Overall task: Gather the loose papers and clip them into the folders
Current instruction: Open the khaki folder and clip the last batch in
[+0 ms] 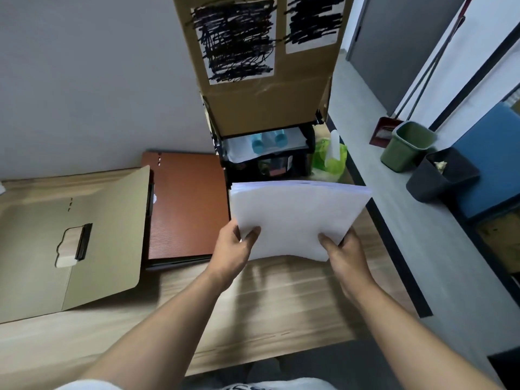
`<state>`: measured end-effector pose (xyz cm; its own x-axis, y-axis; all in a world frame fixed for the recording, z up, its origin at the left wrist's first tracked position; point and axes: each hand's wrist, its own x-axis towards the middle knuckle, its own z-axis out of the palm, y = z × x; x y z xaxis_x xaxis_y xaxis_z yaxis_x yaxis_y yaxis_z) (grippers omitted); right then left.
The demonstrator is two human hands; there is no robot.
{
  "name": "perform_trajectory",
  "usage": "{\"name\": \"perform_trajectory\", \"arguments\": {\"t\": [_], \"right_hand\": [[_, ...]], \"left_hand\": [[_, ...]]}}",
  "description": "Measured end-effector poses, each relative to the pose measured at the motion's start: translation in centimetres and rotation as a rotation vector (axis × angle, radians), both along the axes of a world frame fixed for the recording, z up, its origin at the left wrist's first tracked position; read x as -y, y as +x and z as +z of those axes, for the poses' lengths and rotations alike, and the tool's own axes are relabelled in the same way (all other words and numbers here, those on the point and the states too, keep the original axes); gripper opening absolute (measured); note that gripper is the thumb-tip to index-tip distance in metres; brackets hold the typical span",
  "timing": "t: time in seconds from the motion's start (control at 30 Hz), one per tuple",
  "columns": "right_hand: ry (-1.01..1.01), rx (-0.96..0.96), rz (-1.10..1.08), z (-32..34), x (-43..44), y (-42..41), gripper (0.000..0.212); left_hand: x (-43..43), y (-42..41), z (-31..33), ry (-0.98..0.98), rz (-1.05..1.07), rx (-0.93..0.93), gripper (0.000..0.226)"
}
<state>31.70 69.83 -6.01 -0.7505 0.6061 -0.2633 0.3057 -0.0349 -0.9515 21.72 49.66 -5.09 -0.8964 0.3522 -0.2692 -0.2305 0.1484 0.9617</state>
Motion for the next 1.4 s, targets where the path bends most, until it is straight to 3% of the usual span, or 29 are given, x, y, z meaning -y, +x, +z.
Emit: {"name": "perform_trajectory", "arguments": {"t": [0.17, 0.33, 0.43, 0.57, 0.73, 0.93, 1.0, 1.1, 1.2, 1.27, 1.4], "right_hand": [[0.097, 0.053, 0.097, 1.4, 0.8, -1.6, 0.029], [-0.068, 0.023, 0.289, 3.4, 6.0, -4.8, 0.030], [-0.153, 0.044, 0.468, 4.3, 10.0, -6.9, 0.043], [-0.106, 0.084, 0.664, 5.3, 16.4, -10.9, 0.054], [-0.002, 0.222, 0.669, 4.6, 24.1, -15.9, 0.042], [0.234, 0.282, 0.595, 4.0, 30.8, -19.9, 0.044], [0.261, 0.296, 0.553, 3.2, 32.1, -20.6, 0.043], [0.287, 0.353, 0.483, 2.1, 33.1, -21.1, 0.042], [0.311, 0.373, 0.421, 2.1, 33.8, -21.1, 0.040], [0.322, 0.386, 0.399, 2.0, 34.1, -21.3, 0.040], [0.298, 0.371, 0.390, 1.8, 34.8, -21.8, 0.043]], "left_hand": [[2.4, -1.7, 1.6, 0.013, 0.034, -0.027, 0.024], [9.4, -3.7, 3.2, 0.004, 0.118, 0.099, 0.023], [14.1, -4.0, 3.4, 0.002, 0.179, 0.175, 0.024], [21.0, -4.6, 2.8, -0.020, 0.303, 0.237, 0.022], [28.7, -7.3, 1.2, 0.023, 0.304, 0.266, 0.024], [35.2, -12.8, -3.0, 0.032, 0.234, 0.338, 0.023], [36.8, -14.8, -4.7, -0.014, 0.291, 0.356, 0.032], [38.5, -17.6, -7.2, -0.183, 0.445, 0.348, 0.016], [38.9, -19.2, -9.2, -0.499, 0.257, 0.239, 0.036], [38.7, -19.8, -9.6, -0.603, 0.178, 0.171, 0.044], [38.4, -20.1, -9.6, -0.777, 0.141, 0.035, 0.035]]}}
